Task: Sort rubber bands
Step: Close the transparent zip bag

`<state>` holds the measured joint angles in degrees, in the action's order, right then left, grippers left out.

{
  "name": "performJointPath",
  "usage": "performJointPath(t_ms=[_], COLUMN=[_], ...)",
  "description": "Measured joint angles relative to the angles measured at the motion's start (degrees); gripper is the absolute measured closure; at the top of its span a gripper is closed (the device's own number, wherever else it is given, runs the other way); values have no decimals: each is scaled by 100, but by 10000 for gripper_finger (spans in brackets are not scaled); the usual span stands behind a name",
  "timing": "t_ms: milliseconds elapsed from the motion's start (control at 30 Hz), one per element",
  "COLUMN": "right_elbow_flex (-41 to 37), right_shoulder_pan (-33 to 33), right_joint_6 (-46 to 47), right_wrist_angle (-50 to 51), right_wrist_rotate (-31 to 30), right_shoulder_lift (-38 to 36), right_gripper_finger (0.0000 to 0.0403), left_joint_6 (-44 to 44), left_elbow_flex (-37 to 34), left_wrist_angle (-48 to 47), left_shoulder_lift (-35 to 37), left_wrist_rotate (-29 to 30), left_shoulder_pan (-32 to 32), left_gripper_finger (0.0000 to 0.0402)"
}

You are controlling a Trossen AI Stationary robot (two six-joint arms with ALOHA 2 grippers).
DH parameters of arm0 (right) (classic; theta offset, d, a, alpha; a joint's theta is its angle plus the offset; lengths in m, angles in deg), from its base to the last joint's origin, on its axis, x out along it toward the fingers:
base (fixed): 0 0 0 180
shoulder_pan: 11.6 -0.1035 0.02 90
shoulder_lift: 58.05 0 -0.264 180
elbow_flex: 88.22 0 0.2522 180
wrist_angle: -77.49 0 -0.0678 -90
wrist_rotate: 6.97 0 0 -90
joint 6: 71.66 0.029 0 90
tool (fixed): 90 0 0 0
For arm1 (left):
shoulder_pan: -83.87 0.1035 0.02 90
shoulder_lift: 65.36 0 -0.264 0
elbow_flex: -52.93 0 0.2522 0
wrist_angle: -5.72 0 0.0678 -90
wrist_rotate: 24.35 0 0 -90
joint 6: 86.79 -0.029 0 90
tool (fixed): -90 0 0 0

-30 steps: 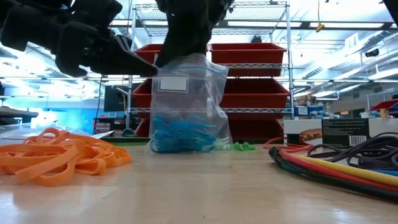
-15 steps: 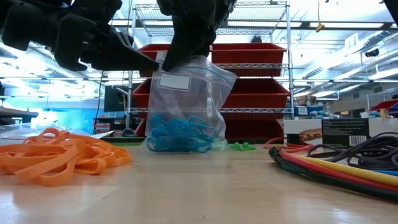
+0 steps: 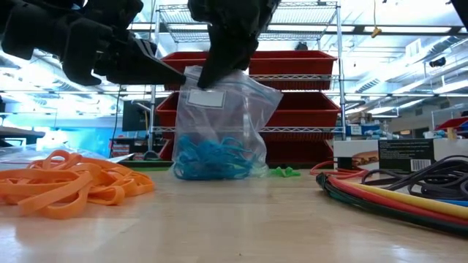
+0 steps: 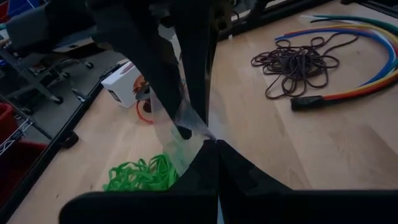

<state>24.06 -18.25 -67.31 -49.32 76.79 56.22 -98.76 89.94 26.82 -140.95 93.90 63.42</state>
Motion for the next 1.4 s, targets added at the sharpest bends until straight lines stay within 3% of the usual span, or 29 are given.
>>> performJointPath(t_ms=[433,600,1000,1200,1400], right_elbow_flex=[0,-2,-2,-2,-2], right_shoulder_pan=[4,12,12,12,12], right_joint_6=[96,145,149,150,149], right_wrist_angle=[242,241,229,226,225], right_wrist_rotate=[-59,-66,-70,-78,-81], right_shoulder_lift=[0,0,0,0,0], right_gripper_finger=[402,402,403,403,403], left_joint_6=[18,164,811,1107,1227], left_elbow_flex=[0,0,0,0,0], left_wrist_angle=[-8,58,141,148,189], left_shoulder_lift=[0,0,0,-17,-17], left_wrist_rotate=[-65,-388,-134,-951,-1236], left_shoulder_pan=[0,-2,421,728,941], left_gripper_finger=[387,353,271,260,270])
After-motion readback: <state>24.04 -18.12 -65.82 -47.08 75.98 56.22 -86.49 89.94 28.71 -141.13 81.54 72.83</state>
